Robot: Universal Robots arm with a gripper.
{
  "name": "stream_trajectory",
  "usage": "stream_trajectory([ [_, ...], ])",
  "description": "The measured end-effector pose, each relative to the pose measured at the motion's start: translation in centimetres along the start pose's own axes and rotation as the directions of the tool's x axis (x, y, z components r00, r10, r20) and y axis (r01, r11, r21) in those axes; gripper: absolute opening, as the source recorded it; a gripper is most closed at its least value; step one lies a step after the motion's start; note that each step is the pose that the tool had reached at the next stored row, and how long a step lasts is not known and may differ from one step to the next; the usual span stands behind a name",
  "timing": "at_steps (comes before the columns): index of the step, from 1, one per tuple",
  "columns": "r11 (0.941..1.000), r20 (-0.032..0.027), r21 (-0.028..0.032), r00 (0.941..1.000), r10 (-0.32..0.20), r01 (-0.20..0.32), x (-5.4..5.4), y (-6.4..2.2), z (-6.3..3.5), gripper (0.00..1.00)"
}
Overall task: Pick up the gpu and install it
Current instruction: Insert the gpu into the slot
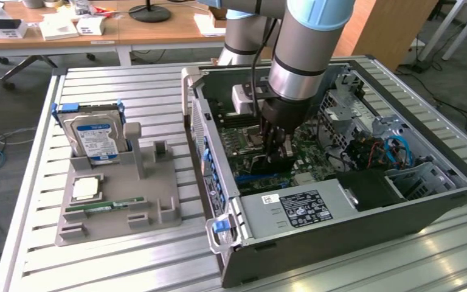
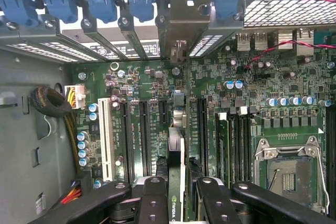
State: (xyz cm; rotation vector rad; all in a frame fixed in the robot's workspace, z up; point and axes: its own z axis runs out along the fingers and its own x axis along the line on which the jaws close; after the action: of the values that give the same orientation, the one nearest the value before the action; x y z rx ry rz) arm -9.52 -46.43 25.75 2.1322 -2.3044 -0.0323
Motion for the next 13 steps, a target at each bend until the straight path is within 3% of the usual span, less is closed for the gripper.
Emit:
stream_trajectory([
  [7, 1.0, 0.0028, -0.0002, 1.0, 0.0, 0.0, -0.04, 0.0, 0.01, 0.26],
  [11, 1.0, 0.0157, -0.0002, 0.9999, 0.0, 0.0, -0.03, 0.04, 0.04, 0.26],
  [13, 1.0, 0.0181, 0.0005, 0.9998, 0.0, 0.0, -0.03, 0.04, 0.05, 0.26],
])
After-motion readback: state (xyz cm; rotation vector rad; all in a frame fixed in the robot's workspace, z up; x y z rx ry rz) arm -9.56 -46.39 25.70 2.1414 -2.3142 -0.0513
